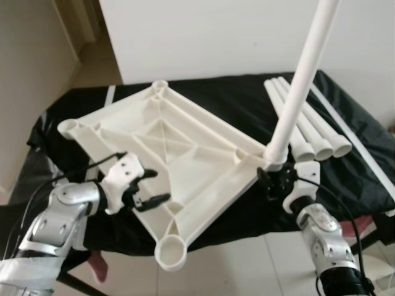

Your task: Building children table

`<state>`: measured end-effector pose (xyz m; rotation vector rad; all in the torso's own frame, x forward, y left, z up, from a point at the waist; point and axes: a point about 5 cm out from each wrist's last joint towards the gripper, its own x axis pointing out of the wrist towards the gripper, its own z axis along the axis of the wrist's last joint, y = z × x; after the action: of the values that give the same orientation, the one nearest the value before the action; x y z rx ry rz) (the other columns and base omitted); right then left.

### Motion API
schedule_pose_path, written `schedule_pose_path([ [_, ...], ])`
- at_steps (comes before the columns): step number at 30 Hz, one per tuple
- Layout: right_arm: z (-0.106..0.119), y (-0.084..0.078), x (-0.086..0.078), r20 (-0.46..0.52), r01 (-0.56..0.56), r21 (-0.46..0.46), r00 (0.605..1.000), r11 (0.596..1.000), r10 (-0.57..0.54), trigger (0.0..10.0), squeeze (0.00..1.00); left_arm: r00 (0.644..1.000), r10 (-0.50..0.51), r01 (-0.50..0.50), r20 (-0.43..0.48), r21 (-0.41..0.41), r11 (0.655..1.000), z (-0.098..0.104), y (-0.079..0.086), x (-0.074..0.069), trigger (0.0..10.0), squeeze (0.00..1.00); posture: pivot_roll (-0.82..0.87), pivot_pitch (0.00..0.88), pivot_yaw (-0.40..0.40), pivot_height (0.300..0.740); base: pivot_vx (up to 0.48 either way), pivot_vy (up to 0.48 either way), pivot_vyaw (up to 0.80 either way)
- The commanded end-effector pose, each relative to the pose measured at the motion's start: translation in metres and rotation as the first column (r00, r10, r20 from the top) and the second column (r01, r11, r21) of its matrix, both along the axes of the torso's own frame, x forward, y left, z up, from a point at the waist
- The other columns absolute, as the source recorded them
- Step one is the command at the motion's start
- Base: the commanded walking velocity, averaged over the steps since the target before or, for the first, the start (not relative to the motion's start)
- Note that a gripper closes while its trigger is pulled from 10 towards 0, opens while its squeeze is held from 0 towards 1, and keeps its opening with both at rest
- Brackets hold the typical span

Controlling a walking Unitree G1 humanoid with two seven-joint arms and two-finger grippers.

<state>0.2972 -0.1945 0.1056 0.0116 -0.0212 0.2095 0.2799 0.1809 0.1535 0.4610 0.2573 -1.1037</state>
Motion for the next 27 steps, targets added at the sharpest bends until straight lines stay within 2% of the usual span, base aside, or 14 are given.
schedule_pose_path([
  [1,0.001,0.005,0.002,-0.002,-0.020,-0.003,1.000,1.000,0.020,10.0,0.00,1.000,-0.002,0.003,-0.014,0.050,0.999,-0.005,0.005,-0.001,10.0,0.00,-0.04,0.000,0.004,0.740,0.000,0.000,0.00],
  [6,0.001,0.012,0.002,-0.003,-0.046,0.001,0.999,0.999,0.046,10.0,0.00,1.000,0.011,-0.009,-0.023,0.102,0.995,-0.008,0.012,-0.002,10.0,0.00,-0.03,0.000,0.001,0.740,0.000,0.000,0.00],
  [9,0.002,0.019,0.003,-0.008,-0.065,0.010,0.998,0.998,0.065,10.0,0.00,1.000,0.024,-0.021,-0.013,0.196,0.980,-0.015,0.019,-0.003,10.0,0.00,-0.03,0.000,-0.001,0.740,0.000,0.000,0.00],
  [12,0.003,0.024,0.004,-0.010,-0.079,0.013,0.997,0.997,0.079,10.0,0.00,1.000,0.017,-0.012,-0.022,0.214,0.977,-0.019,0.018,-0.005,10.0,0.00,-0.03,0.002,-0.002,0.740,0.000,0.000,0.00],
  [18,0.003,0.033,0.009,-0.026,-0.110,0.007,0.994,0.994,0.110,10.0,0.00,0.999,-0.006,0.014,-0.046,0.185,0.983,-0.025,0.007,-0.012,10.0,0.00,-0.03,0.017,-0.005,0.740,0.000,0.000,0.00],
  [23,-0.001,0.044,0.015,-0.072,-0.192,-0.009,0.979,0.981,0.191,10.0,0.00,0.999,-0.017,0.020,-0.028,0.105,0.994,-0.022,-0.012,-0.013,10.0,0.00,-0.03,0.032,-0.009,0.740,0.000,0.000,0.00],
  [25,-0.001,0.044,0.015,-0.072,-0.192,-0.009,0.979,0.981,0.191,10.0,0.00,0.999,-0.017,0.020,-0.028,0.105,0.994,-0.022,-0.012,-0.013,10.0,0.00,-0.03,0.032,-0.009,0.740,0.000,0.000,0.00],
  [27,-0.009,0.053,0.016,-0.100,-0.264,-0.042,0.961,0.964,0.259,10.0,0.00,1.000,-0.016,0.016,-0.007,0.053,0.998,-0.019,-0.023,-0.013,10.0,0.00,-0.02,0.038,-0.011,0.740,0.000,0.000,0.00],
])
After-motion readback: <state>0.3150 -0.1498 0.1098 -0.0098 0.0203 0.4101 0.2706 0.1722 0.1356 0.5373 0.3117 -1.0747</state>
